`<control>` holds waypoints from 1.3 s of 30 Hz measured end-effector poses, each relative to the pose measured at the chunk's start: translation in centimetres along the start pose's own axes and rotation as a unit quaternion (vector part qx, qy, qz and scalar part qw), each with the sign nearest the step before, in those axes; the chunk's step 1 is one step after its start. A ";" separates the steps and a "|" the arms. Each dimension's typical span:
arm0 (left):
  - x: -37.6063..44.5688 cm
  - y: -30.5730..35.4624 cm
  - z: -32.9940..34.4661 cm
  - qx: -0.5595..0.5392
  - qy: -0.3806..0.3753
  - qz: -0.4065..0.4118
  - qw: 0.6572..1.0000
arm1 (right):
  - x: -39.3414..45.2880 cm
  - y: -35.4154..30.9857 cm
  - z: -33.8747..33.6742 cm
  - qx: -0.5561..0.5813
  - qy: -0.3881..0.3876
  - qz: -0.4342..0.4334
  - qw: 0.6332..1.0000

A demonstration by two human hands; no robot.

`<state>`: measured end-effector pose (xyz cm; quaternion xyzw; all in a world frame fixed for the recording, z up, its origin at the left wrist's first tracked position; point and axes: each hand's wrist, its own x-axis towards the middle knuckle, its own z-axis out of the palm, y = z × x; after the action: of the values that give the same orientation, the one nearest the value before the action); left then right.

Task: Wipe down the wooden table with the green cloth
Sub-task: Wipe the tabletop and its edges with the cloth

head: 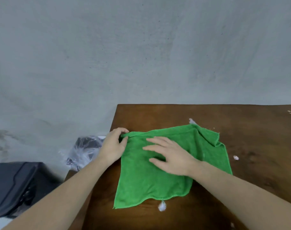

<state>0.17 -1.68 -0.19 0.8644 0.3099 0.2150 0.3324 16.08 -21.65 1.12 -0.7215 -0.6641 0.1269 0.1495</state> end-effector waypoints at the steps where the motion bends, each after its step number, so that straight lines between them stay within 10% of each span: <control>1: -0.5 -0.5 -0.1 0.022 0.013 0.014 1.000 | 0.4 -1.4 0.8 -0.024 -0.043 -0.015 0.999; 11: -1.0 -2.1 -1.0 -0.143 0.000 -0.230 0.963 | 8.3 -0.1 1.2 -0.140 -0.089 0.054 0.985; 21: -1.3 -1.5 -1.6 -0.209 0.015 -0.247 0.946 | 24.1 3.5 1.0 -0.167 -0.032 0.149 0.974; 29: -1.3 -1.2 -1.7 -0.242 0.014 -0.247 0.938 | 22.2 3.8 0.2 -0.174 -0.094 -0.048 0.979; 39: -1.4 -2.1 -1.8 -0.287 0.006 -0.266 0.920 | 26.2 3.3 0.9 -0.147 -0.049 0.093 0.984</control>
<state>-2.65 -0.65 -0.67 0.6160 0.4556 0.2038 0.6095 21.02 4.25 -0.58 -0.7872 -0.6118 0.0767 -0.0031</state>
